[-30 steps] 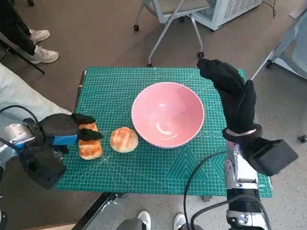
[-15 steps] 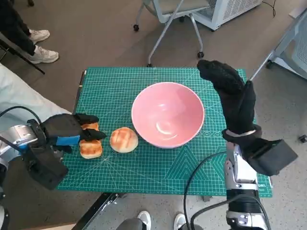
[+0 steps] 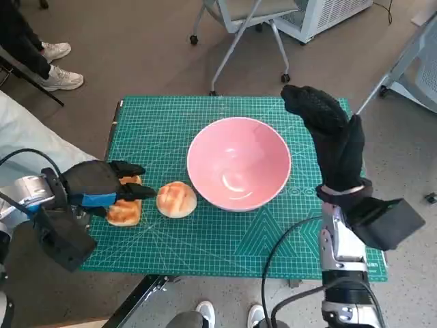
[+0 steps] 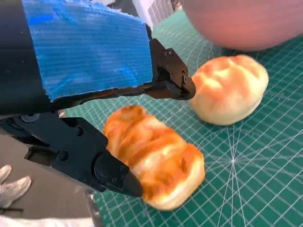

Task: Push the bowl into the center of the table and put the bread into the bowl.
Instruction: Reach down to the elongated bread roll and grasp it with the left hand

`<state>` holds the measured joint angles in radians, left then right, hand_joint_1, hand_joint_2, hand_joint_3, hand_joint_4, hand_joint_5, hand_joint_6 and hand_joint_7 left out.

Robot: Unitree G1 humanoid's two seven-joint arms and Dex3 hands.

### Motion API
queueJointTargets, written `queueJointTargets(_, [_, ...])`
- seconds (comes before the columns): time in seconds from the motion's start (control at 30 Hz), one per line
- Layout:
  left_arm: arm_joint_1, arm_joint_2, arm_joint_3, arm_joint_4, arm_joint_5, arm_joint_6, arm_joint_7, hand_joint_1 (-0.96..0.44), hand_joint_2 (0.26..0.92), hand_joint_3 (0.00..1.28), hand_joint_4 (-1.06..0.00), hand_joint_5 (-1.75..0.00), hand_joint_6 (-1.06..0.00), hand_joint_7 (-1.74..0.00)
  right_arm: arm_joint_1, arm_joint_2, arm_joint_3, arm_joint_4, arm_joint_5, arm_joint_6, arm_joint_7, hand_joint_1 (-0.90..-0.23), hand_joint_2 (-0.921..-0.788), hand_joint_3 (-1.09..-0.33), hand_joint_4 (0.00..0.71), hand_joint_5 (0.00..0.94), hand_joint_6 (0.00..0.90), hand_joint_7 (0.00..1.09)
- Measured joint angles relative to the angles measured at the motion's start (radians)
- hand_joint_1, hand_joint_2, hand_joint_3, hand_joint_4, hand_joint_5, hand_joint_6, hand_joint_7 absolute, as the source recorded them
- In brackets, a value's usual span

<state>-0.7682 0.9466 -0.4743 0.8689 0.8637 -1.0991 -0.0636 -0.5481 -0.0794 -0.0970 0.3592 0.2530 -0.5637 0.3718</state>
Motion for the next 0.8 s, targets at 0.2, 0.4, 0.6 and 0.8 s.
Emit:
queueJointTargets(0.2, [0.0, 0.0, 0.0, -0.014, 0.007, 0.001, 0.017, -0.11, 0.705, 0.01, -0.35, -0.01, -0.45, -0.01, 0.0, 0.0, 0.0, 0.0, 0.001, 0.002, 0.0, -0.733, -0.921, -0.833, 0.178, 0.002, 0.024, 0.61])
queueJointTargets(0.4, [-0.007, -0.01, -0.006, -0.001, 0.036, 0.006, 0.056, -0.1, 0.71, 0.01, -0.39, -0.02, -0.48, -0.02, 0.0, 0.0, -0.001, 0.002, 0.01, 0.002, 0.002, -0.733, -0.921, -0.831, 0.183, 0.004, 0.027, 0.61])
queueJointTargets(0.6, [-0.024, -0.031, -0.019, 0.052, 0.037, 0.001, 0.074, -0.04, 0.78, 0.02, -0.58, -0.03, -0.63, -0.04, 0.0, 0.0, -0.001, 0.007, 0.017, 0.002, 0.005, -0.733, -0.921, -0.831, 0.183, 0.004, 0.028, 0.6])
queueJointTargets(0.8, [-0.044, -0.047, -0.027, 0.096, 0.035, 0.002, 0.072, -0.21, 0.886, 0.09, -0.85, -0.05, -0.66, -0.79, 0.001, 0.001, -0.001, 0.007, 0.018, 0.001, 0.006, -0.733, -0.921, -0.83, 0.184, 0.003, 0.03, 0.6])
